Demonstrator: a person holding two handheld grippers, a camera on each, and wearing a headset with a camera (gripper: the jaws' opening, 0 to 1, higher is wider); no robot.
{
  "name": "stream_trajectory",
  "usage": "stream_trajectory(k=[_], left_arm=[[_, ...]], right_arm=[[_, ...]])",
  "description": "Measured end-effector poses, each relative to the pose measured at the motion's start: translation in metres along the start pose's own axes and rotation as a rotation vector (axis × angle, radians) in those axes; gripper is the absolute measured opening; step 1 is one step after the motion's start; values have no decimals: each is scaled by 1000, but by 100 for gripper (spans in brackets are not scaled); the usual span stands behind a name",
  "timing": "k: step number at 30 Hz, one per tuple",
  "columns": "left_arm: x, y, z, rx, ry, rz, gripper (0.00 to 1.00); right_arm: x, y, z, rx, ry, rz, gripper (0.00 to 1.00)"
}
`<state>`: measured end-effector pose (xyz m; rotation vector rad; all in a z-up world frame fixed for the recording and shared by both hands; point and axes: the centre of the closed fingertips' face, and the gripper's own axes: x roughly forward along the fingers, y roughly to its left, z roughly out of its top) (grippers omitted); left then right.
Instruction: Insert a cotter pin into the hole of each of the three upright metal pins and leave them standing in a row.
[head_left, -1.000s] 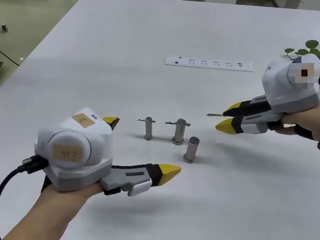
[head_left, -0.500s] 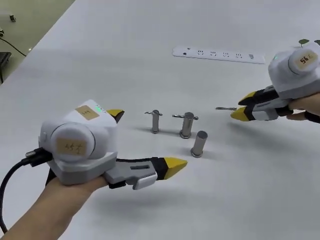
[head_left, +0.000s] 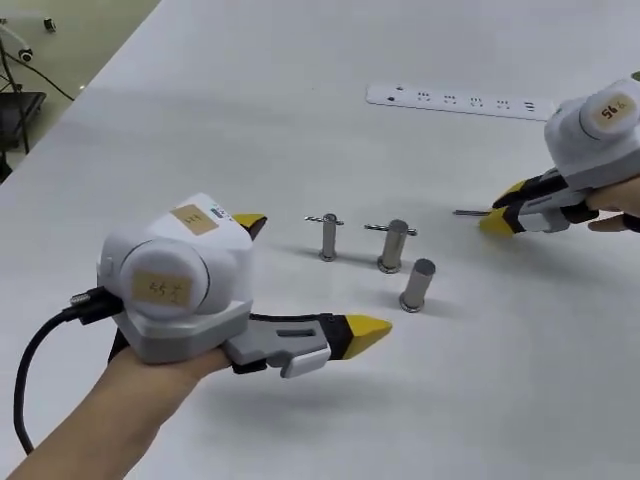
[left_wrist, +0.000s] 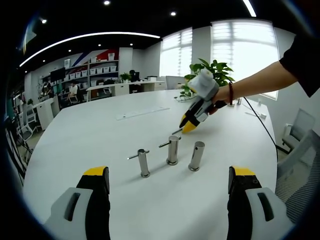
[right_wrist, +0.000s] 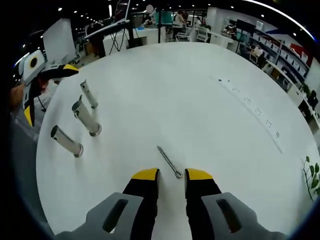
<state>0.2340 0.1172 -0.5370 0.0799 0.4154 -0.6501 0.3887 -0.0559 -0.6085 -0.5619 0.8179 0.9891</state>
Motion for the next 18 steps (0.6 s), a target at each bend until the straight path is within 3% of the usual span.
stream_trajectory(k=[9,12,18], left_arm=[[1,0,1,7,-3,-4,99],[0,0,1,9,-2,-5,99],[1,-2,0,13,4,-13,99]], right_arm=[[3,4,-1,-4,22,18,5],[5,1,-2,-36,39,20,0],[2,8,-2,-67,57,22,0]])
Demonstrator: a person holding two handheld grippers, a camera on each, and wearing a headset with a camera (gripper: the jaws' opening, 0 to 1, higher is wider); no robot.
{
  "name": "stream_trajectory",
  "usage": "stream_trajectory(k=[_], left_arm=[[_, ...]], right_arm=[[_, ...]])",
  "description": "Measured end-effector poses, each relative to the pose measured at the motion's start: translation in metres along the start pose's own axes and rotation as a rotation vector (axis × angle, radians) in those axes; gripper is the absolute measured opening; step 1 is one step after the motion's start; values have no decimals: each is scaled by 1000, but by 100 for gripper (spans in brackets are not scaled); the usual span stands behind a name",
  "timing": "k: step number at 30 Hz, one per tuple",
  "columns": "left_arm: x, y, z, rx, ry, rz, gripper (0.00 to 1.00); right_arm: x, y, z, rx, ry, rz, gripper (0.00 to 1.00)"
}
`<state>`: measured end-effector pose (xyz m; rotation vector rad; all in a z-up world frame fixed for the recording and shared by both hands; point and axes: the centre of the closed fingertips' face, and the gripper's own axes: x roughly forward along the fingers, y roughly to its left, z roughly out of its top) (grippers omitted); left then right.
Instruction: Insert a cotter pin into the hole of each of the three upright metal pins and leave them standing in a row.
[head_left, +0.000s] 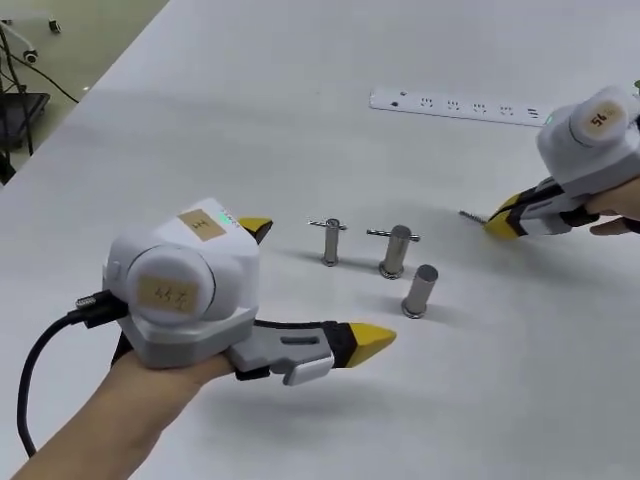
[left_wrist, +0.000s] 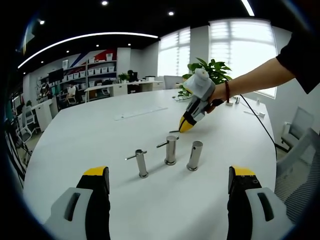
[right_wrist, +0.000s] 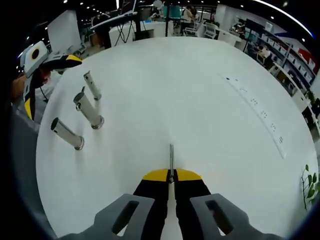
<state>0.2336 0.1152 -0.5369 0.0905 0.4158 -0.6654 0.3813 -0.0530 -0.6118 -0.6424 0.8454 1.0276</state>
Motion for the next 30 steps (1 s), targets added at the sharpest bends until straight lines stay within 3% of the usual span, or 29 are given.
stream_trajectory(k=[10,21,25,27,30], left_arm=[[-1,1,0,-6,3,0,97],[-1,-1,0,-17,2,-7,95],[-1,-3,0,-22,3,-10,93],[-1,-3,0,-30,2,-11,92],[-1,-5,0,-44,-1,-15,90]], right_arm=[[-5,7,2,12,-5,-12,0],[-21,10,9,-6,-65,-15,0],[-33,23,14,-39,-91,-16,0],[-31,22,16,-60,-101,-16,0],[-40,35,19,-88,-116,-13,0]])
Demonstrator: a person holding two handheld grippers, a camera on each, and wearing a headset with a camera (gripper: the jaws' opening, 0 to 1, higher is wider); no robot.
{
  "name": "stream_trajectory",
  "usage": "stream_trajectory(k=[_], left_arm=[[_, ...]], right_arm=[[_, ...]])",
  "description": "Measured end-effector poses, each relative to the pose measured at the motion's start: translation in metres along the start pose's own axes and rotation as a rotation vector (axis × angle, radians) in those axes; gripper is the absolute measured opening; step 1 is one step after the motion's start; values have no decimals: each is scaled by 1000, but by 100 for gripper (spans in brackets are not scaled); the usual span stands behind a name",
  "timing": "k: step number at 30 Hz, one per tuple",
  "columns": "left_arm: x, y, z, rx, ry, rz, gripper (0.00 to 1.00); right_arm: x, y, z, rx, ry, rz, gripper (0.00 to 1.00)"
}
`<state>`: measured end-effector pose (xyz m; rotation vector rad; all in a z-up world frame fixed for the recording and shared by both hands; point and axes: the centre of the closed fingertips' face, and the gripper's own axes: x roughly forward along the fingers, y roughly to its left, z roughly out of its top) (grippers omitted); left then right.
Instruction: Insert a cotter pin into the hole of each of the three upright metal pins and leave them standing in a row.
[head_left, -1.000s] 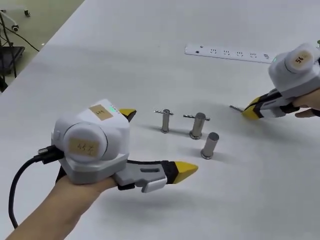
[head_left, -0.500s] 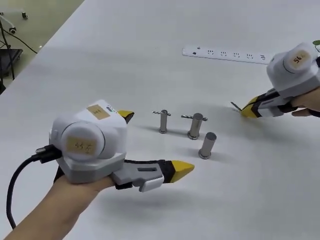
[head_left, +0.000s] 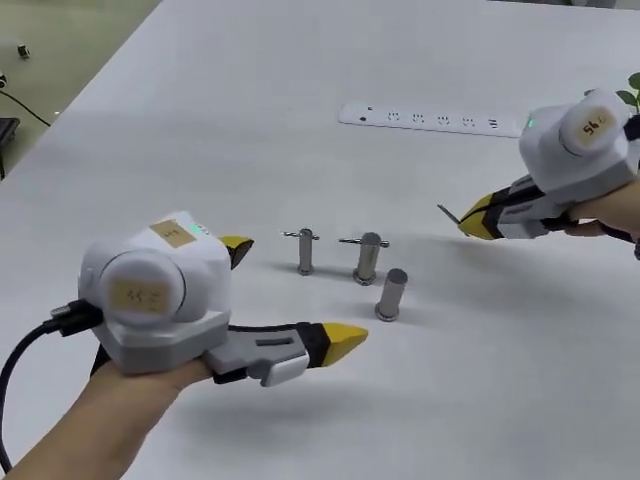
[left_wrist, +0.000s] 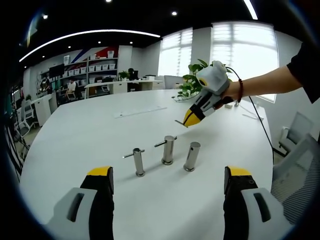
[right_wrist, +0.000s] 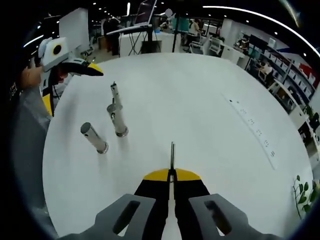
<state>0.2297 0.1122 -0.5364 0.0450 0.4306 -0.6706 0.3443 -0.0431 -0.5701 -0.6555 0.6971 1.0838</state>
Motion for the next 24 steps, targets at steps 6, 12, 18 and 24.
stream_trajectory(k=[6,12,18,24], left_arm=[[-1,-4,4,8,-18,-4,82],[-1,-7,8,9,-24,-16,76],[2,-13,12,10,-16,-48,71],[4,-16,18,-21,-10,-80,63]], right_arm=[[-10,19,11,-38,-31,7,0],[-16,36,24,-83,-59,17,0],[-21,55,36,-123,-91,34,0],[-23,64,43,-163,-112,47,0]])
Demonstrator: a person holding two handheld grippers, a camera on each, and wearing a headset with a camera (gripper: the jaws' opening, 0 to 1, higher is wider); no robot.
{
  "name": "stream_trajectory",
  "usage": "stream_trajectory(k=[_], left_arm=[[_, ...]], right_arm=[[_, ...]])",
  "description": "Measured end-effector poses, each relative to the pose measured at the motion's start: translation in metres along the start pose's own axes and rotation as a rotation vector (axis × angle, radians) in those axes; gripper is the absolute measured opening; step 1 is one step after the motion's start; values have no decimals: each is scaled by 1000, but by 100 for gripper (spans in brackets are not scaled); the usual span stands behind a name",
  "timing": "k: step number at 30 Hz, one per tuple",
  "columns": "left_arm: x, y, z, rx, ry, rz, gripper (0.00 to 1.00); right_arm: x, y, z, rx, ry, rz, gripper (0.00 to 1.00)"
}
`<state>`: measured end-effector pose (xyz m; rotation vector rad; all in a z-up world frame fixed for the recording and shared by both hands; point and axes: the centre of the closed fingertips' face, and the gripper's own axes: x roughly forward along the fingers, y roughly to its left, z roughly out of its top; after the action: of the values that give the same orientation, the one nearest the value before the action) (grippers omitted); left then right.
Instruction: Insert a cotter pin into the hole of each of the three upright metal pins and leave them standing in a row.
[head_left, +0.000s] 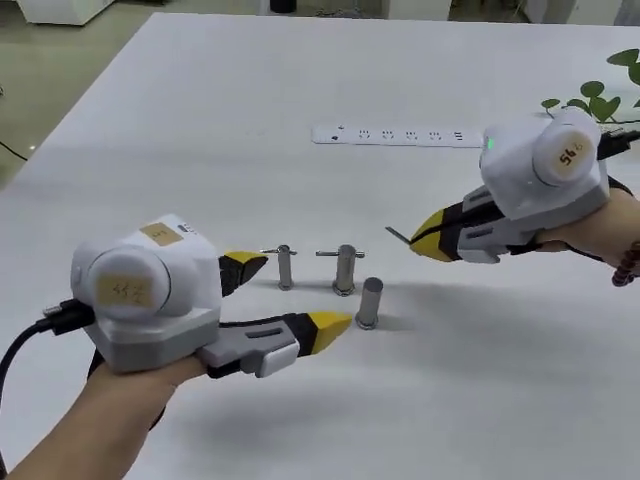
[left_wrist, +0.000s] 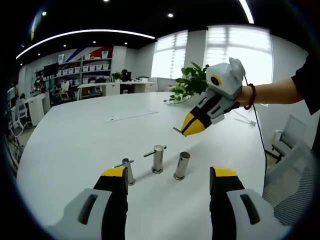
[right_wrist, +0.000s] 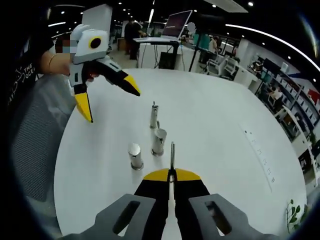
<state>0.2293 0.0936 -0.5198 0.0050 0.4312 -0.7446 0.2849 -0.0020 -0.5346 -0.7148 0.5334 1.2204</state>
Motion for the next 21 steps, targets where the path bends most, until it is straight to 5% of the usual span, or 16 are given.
stream_trajectory(k=[21], left_arm=[[17,-17,7,-131,52,-73,44]], right_arm=[[-4,39,17,-162,-30,30,0]])
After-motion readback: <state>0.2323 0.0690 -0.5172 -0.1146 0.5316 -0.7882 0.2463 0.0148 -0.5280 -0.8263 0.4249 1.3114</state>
